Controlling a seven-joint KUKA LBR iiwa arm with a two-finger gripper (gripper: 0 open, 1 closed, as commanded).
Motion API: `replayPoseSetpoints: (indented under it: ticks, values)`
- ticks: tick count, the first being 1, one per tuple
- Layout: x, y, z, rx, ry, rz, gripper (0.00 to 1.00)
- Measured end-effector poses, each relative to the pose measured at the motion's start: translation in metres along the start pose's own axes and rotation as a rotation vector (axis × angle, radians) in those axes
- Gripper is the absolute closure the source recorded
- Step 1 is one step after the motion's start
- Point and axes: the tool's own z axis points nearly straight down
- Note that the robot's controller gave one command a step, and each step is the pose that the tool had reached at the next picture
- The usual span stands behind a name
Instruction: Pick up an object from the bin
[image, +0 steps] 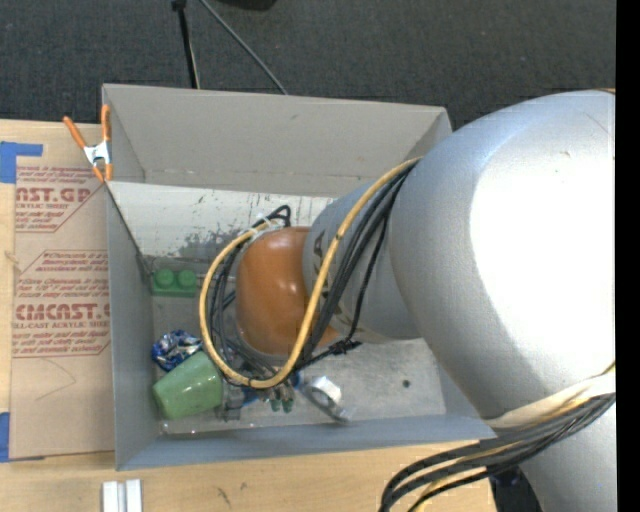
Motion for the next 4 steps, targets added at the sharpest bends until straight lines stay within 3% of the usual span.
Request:
replayPoseSetpoints:
  ticks: [1,2,3,4]
  values:
    - [-0.025,-0.011,-0.126,0.000,-0.010,-0.103,1.00]
    - [-0.022,-0.011,-0.122,0.001,-0.002,-0.103,0.00]
    - [-0.047,-0.050,0.004,0.003,0.006,-0.143,0.00]
    - [-0.048,-0.048,0.000,0.001,0.001,-0.144,1.00]
